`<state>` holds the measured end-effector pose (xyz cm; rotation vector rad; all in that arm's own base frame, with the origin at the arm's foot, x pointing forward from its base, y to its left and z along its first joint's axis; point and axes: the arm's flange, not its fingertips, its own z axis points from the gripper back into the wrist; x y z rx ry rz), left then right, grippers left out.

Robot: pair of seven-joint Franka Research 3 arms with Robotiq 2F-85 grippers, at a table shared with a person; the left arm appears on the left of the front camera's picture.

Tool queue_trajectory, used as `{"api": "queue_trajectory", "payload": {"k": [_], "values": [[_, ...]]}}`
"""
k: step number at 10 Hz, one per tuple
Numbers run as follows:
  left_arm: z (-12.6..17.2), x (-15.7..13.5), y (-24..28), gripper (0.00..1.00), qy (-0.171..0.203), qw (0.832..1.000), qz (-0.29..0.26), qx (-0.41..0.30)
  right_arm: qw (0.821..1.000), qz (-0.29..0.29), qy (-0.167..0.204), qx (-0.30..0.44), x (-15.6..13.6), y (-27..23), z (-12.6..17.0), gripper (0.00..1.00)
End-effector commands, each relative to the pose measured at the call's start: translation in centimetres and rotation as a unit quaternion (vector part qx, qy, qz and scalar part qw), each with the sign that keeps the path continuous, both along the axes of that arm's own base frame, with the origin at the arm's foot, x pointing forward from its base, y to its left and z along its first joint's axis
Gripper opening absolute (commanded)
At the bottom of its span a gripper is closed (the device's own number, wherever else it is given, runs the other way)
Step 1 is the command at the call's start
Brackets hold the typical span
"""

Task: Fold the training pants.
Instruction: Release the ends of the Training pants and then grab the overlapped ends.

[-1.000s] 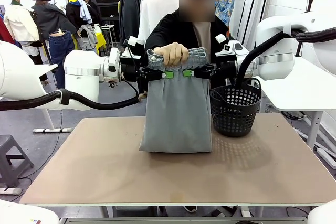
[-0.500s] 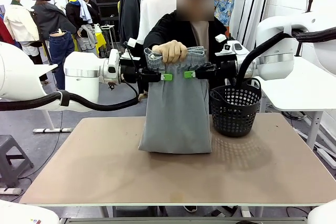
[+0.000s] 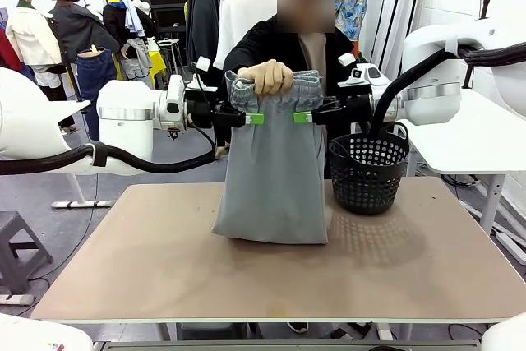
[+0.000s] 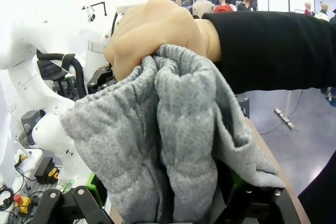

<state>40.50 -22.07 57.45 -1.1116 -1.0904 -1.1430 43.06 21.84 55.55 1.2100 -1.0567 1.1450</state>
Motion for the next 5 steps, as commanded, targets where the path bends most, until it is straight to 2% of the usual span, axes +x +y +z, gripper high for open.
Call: {"api": "queue_trajectory", "payload": {"k": [1,5], "values": [[-0.23,-0.28,0.24,1.0,-0.004,1.0,0.01,-0.014,1.0,0.0,-0.003,-0.003,-0.02,-0.07,0.24,1.0],[-0.16,-0.99,1.19,1.0,-0.012,1.0,0.023,-0.011,1.0,-0.011,-0.019,-0.012,-0.06,-0.28,0.37,1.0]]}}
